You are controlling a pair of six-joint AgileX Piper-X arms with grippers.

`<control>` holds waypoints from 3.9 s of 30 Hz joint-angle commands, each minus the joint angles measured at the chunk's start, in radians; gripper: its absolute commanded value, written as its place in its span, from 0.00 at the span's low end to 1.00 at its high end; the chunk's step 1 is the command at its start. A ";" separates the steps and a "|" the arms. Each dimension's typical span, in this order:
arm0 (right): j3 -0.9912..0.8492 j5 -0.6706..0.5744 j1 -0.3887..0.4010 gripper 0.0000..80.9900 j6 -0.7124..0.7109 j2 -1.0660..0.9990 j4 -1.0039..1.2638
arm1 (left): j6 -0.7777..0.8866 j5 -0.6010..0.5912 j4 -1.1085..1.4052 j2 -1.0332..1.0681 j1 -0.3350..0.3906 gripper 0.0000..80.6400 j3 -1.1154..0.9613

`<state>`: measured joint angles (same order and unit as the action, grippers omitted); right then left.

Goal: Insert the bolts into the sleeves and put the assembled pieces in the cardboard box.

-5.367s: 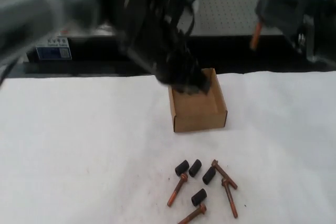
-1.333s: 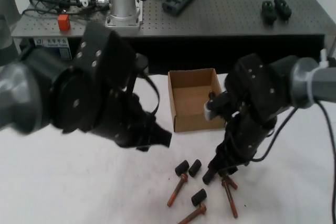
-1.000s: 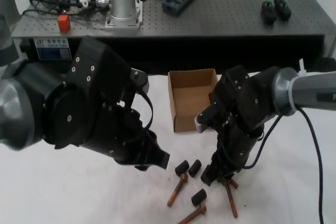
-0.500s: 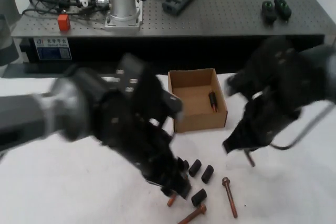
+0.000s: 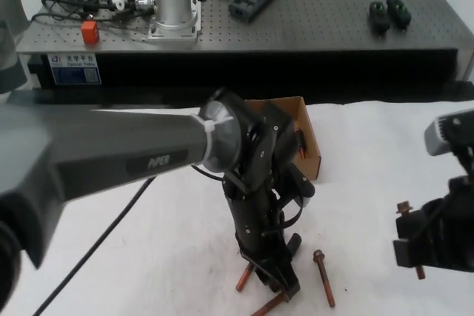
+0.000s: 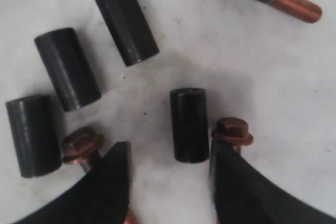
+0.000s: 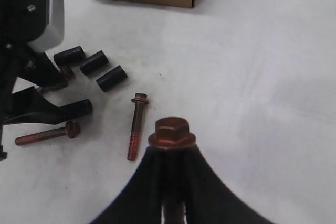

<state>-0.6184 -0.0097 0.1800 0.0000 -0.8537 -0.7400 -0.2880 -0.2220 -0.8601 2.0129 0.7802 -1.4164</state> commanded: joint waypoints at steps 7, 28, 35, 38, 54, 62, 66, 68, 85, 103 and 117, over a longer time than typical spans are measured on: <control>0.011 -0.004 -0.005 0.02 0.008 0.116 -0.027 | -0.029 0.010 0.023 0.039 0.003 0.40 -0.017; 0.011 -0.076 -0.005 0.02 0.038 0.116 0.002 | -0.026 0.085 0.045 -0.013 0.022 0.01 -0.018; 0.023 -0.372 0.011 0.02 0.324 0.116 0.373 | 0.235 0.037 0.383 -0.426 -0.012 0.01 0.306; 0.045 -0.412 0.053 0.02 0.484 0.116 0.631 | 0.353 -0.116 0.650 -0.638 -0.007 0.01 0.531; 0.047 -0.435 0.290 0.02 0.700 0.116 0.912 | 0.573 -0.423 0.966 -1.081 0.003 0.01 0.778; 0.047 -0.381 0.299 0.02 0.702 0.116 0.994 | 0.599 -0.427 0.966 -1.081 0.003 0.01 0.778; 0.047 -0.386 0.299 0.02 0.702 0.111 0.984 | 0.601 -0.468 0.966 -1.081 0.003 0.01 0.778; 0.047 -0.402 0.299 0.02 0.702 0.105 0.976 | 0.603 -0.471 0.966 -1.081 0.003 0.01 0.778; 0.047 -0.525 0.299 0.02 0.696 0.094 0.915 | 0.654 -0.488 0.976 -1.081 0.003 0.01 0.778; 0.047 -0.608 0.299 0.12 0.627 0.094 0.877 | 0.726 -0.387 1.072 -1.081 0.003 0.01 0.778; 0.044 -0.535 0.078 0.38 0.561 0.226 0.748 | 0.762 -0.145 1.062 -0.858 -0.063 0.01 0.688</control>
<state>-0.5711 -0.5507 0.2802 0.5782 -0.6427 0.0396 0.4543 -0.4022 0.1885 1.1302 0.7280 -0.7084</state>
